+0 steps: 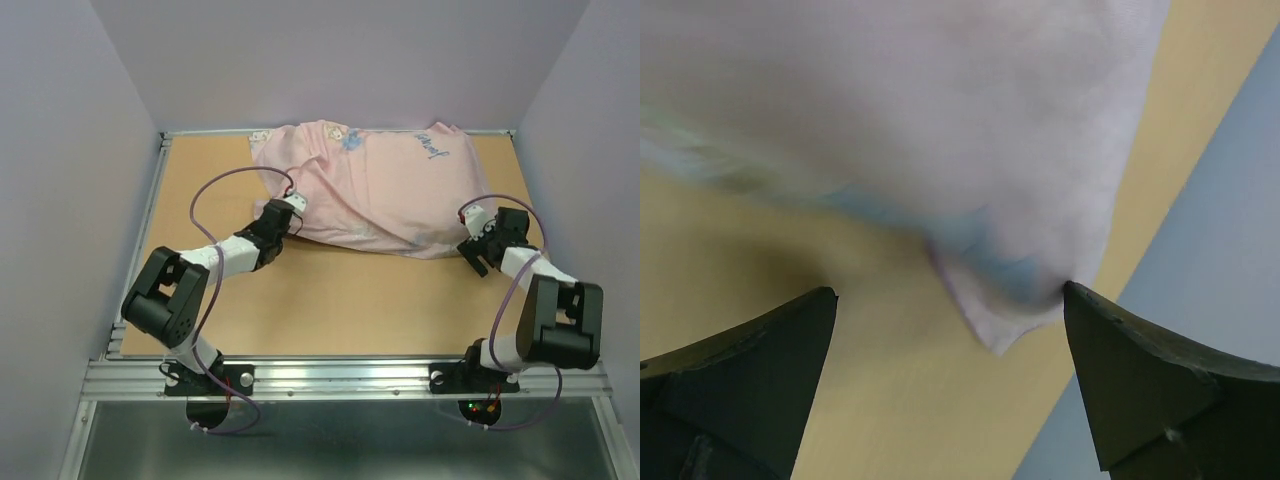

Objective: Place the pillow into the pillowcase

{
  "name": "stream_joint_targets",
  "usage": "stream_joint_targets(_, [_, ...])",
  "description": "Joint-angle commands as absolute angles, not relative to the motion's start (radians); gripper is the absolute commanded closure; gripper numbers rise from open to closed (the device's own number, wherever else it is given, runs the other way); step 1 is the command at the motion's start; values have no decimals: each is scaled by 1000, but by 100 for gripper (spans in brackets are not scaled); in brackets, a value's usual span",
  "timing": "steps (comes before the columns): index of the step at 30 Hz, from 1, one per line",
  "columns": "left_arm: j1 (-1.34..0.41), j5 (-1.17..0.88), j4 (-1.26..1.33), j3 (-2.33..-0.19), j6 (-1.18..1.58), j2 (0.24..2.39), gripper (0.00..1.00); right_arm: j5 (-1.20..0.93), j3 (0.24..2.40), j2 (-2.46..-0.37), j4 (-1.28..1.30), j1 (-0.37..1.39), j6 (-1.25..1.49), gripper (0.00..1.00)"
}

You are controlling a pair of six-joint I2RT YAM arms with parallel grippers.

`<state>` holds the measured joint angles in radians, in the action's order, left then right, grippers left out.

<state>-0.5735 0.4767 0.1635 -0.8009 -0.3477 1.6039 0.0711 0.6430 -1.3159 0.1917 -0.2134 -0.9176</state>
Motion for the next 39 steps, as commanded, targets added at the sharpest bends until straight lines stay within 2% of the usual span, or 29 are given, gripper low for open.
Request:
stream_joint_targets(1, [-468, 465, 147, -853, -397, 1525, 100, 129, 689, -1462, -69, -262, -898, 0])
stream_joint_targets(3, [-440, 410, 102, -864, -425, 1503, 100, 127, 757, -1541, -72, -282, -839, 10])
stream_joint_targets(4, [-427, 366, 91, -867, -429, 1493, 100, 112, 773, -1557, -71, -282, -810, 30])
stream_joint_targets(6, [-426, 338, 72, -868, -449, 1456, 100, 88, 791, -1568, -71, -282, -789, 54])
stream_joint_targets(7, [-426, 318, 65, -880, -465, 1447, 100, 72, 807, -1557, -61, -282, -778, 85])
stream_joint_targets(8, [-425, 318, 60, -890, -471, 1428, 100, 52, 813, -1546, -52, -282, -776, 99])
stream_joint_targets(12, [-416, 304, 18, -960, -531, 1370, 100, 23, 865, -1441, -3, -287, -758, 99])
stream_joint_targets(17, [-387, 302, -24, -1164, -578, 1316, 100, -37, 1063, -1336, 87, -310, -622, 99])
stream_joint_targets(20, [-358, 298, -23, -1317, -600, 1301, 100, -38, 1320, -1338, 87, -336, -511, 99])
stream_joint_targets(21, [-357, 298, -25, -1363, -601, 1301, 100, -31, 1321, -1338, 89, -336, -487, 99])
stream_joint_targets(24, [-344, 318, -15, -1544, -610, 1287, 100, -8, 1590, -1356, 92, -365, -419, 100])
stream_joint_targets(26, [-342, 310, -5, -1646, -630, 1255, 100, -3, 1695, -1367, 92, -379, -393, 100])
stream_joint_targets(32, [-342, 291, 146, -1695, -724, 1209, 100, 23, 1942, -1436, 92, -382, -409, 99])
stream_joint_targets(36, [-342, 287, 196, -1609, -767, 1206, 100, 8, 1910, -1496, 92, -382, -417, 99])
stream_joint_targets(39, [-342, 285, 242, -1543, -784, 1239, 100, -90, 1826, -1534, 97, -377, -402, 99])
